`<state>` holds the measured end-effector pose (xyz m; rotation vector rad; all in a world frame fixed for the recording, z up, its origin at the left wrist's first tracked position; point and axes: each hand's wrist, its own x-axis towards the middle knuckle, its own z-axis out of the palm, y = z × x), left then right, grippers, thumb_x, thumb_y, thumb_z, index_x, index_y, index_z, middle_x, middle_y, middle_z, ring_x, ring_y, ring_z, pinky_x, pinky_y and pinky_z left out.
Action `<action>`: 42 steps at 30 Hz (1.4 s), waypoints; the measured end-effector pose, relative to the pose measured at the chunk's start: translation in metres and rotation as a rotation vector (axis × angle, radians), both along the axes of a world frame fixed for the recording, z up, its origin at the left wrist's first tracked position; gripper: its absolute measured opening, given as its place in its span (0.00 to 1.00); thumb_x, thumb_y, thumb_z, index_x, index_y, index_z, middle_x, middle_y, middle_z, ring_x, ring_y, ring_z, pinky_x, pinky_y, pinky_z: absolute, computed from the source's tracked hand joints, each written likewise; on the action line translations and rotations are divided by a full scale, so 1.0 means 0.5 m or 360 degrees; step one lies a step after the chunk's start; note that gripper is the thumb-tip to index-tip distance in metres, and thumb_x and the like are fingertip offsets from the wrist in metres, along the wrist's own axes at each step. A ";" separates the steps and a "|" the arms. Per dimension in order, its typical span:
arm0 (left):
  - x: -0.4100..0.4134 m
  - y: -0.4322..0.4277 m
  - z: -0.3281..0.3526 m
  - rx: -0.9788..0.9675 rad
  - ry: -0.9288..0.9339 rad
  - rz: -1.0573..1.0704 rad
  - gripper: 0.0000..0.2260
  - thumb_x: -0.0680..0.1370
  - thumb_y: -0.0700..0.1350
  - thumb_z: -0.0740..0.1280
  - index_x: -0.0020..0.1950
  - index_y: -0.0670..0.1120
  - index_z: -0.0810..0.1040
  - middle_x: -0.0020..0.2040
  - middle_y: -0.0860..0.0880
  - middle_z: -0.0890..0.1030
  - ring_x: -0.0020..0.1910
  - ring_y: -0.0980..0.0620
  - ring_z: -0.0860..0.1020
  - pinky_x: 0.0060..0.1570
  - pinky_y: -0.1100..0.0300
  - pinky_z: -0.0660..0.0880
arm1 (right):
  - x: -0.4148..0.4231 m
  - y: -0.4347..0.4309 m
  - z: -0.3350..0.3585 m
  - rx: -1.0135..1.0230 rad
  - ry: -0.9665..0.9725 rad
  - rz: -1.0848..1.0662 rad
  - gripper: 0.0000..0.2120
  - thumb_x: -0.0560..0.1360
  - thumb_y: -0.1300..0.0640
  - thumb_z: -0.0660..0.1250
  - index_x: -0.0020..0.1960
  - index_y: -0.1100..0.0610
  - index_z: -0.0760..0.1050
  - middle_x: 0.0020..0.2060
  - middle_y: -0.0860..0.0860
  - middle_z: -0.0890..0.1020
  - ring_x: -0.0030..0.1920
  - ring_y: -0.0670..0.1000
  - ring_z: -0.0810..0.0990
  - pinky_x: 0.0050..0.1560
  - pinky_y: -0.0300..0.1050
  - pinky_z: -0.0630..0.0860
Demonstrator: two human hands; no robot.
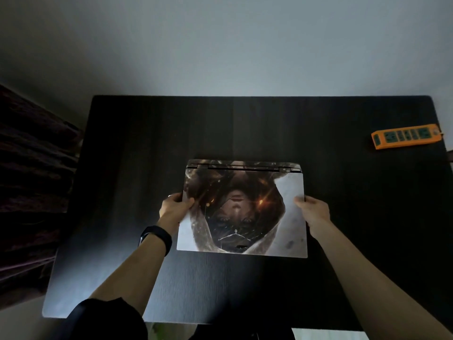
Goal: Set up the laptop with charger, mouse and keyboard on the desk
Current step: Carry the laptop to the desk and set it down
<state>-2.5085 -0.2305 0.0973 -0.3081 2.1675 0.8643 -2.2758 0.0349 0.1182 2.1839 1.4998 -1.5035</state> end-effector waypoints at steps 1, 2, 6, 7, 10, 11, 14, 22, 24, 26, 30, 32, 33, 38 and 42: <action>-0.001 0.001 -0.002 -0.0025 0.0012 -0.0022 0.20 0.71 0.52 0.76 0.62 0.52 0.81 0.53 0.49 0.84 0.51 0.46 0.82 0.56 0.48 0.80 | 0.002 0.001 -0.003 0.0026 0.0012 0.0014 0.18 0.78 0.51 0.71 0.66 0.55 0.78 0.62 0.54 0.81 0.63 0.56 0.77 0.66 0.56 0.74; 0.000 0.004 0.002 -0.0055 0.0040 -0.0063 0.20 0.72 0.52 0.75 0.62 0.52 0.80 0.54 0.48 0.84 0.52 0.45 0.82 0.56 0.48 0.80 | 0.003 0.001 -0.004 0.0053 0.0027 0.0036 0.18 0.78 0.51 0.71 0.66 0.55 0.78 0.62 0.54 0.81 0.64 0.55 0.77 0.67 0.55 0.73; 0.027 0.008 0.022 -0.0161 0.0222 -0.0183 0.20 0.76 0.51 0.72 0.67 0.49 0.78 0.59 0.48 0.83 0.58 0.45 0.79 0.56 0.57 0.76 | 0.014 -0.012 -0.002 0.0192 0.0019 0.0170 0.19 0.79 0.52 0.70 0.67 0.57 0.78 0.63 0.53 0.81 0.65 0.54 0.78 0.67 0.52 0.71; 0.038 0.000 0.028 -0.0139 0.0262 -0.0170 0.20 0.76 0.51 0.72 0.68 0.49 0.77 0.59 0.48 0.82 0.59 0.45 0.79 0.55 0.58 0.74 | 0.018 -0.018 -0.002 0.0246 0.0005 0.0197 0.18 0.79 0.53 0.70 0.67 0.57 0.78 0.63 0.53 0.81 0.65 0.54 0.78 0.67 0.51 0.71; 0.083 -0.032 0.037 -0.0070 0.0352 -0.0253 0.27 0.75 0.54 0.70 0.73 0.52 0.71 0.63 0.49 0.81 0.61 0.45 0.78 0.59 0.55 0.73 | 0.036 -0.043 0.002 0.0440 -0.0002 0.0265 0.18 0.79 0.54 0.69 0.68 0.57 0.77 0.63 0.54 0.82 0.64 0.53 0.79 0.67 0.50 0.72; 0.103 -0.046 0.038 -0.0038 0.0361 -0.0309 0.30 0.75 0.55 0.71 0.75 0.54 0.67 0.64 0.48 0.80 0.62 0.44 0.77 0.60 0.54 0.73 | 0.046 -0.056 0.004 0.0486 0.0015 0.0277 0.19 0.79 0.53 0.69 0.68 0.56 0.76 0.63 0.54 0.81 0.64 0.53 0.79 0.66 0.49 0.72; 0.176 -0.088 0.035 -0.0088 0.0405 -0.0651 0.41 0.70 0.58 0.74 0.77 0.62 0.56 0.69 0.46 0.72 0.69 0.43 0.70 0.65 0.46 0.70 | 0.086 -0.108 0.002 0.0382 0.0088 0.0336 0.28 0.76 0.50 0.72 0.74 0.53 0.69 0.69 0.52 0.76 0.68 0.54 0.75 0.67 0.50 0.71; 0.209 -0.138 0.002 -0.0465 0.0624 -0.1135 0.45 0.70 0.55 0.76 0.78 0.67 0.51 0.72 0.46 0.68 0.75 0.40 0.59 0.68 0.27 0.57 | 0.230 -0.220 -0.027 0.0394 -0.0058 0.1049 0.53 0.69 0.45 0.78 0.81 0.48 0.47 0.80 0.51 0.59 0.79 0.57 0.58 0.75 0.57 0.62; 0.207 -0.134 0.001 -0.0447 0.0635 -0.1140 0.45 0.70 0.54 0.77 0.77 0.67 0.52 0.68 0.45 0.69 0.71 0.41 0.64 0.65 0.29 0.63 | 0.230 -0.211 -0.032 0.0411 -0.0102 0.0997 0.51 0.71 0.46 0.77 0.82 0.50 0.48 0.79 0.53 0.61 0.78 0.57 0.59 0.74 0.57 0.64; 0.205 -0.134 -0.001 -0.0452 0.0667 -0.1155 0.44 0.70 0.56 0.76 0.77 0.68 0.52 0.66 0.45 0.69 0.69 0.42 0.66 0.63 0.30 0.66 | 0.220 -0.194 -0.037 0.0454 -0.0154 0.1035 0.48 0.71 0.45 0.76 0.81 0.50 0.51 0.77 0.52 0.65 0.77 0.56 0.62 0.73 0.55 0.67; 0.201 -0.112 -0.005 -0.0470 0.0732 -0.1189 0.43 0.70 0.60 0.75 0.77 0.67 0.53 0.66 0.45 0.71 0.69 0.42 0.67 0.63 0.31 0.67 | 0.204 -0.159 -0.035 0.0492 -0.0205 0.1025 0.46 0.72 0.46 0.76 0.81 0.48 0.52 0.75 0.51 0.69 0.75 0.54 0.65 0.68 0.51 0.71; 0.200 -0.085 -0.005 -0.0458 0.0748 -0.1171 0.42 0.70 0.60 0.75 0.77 0.67 0.53 0.66 0.45 0.71 0.68 0.41 0.67 0.62 0.32 0.68 | 0.200 -0.140 -0.032 0.0558 -0.0218 0.1005 0.45 0.73 0.48 0.76 0.81 0.49 0.54 0.74 0.51 0.70 0.75 0.54 0.65 0.68 0.50 0.71; 0.199 -0.071 -0.005 -0.0462 0.0759 -0.1172 0.42 0.70 0.60 0.75 0.77 0.67 0.53 0.66 0.45 0.71 0.68 0.41 0.67 0.61 0.34 0.69 | 0.197 -0.130 -0.030 0.0579 -0.0216 0.1000 0.44 0.73 0.48 0.76 0.81 0.50 0.54 0.74 0.51 0.70 0.75 0.55 0.65 0.68 0.51 0.71; 0.187 -0.029 -0.010 -0.0496 0.0778 -0.1201 0.41 0.72 0.60 0.72 0.77 0.69 0.49 0.69 0.45 0.70 0.66 0.38 0.69 0.60 0.35 0.70 | 0.175 -0.099 -0.023 0.0582 -0.0251 0.0974 0.45 0.72 0.48 0.77 0.81 0.52 0.56 0.75 0.52 0.69 0.76 0.57 0.66 0.69 0.55 0.70; 0.185 -0.023 -0.012 -0.0524 0.0761 -0.1213 0.42 0.73 0.61 0.71 0.76 0.70 0.46 0.70 0.45 0.68 0.67 0.39 0.69 0.61 0.35 0.69 | 0.168 -0.102 -0.023 0.0574 -0.0320 0.0991 0.45 0.72 0.47 0.77 0.80 0.52 0.55 0.76 0.52 0.67 0.75 0.57 0.67 0.68 0.55 0.72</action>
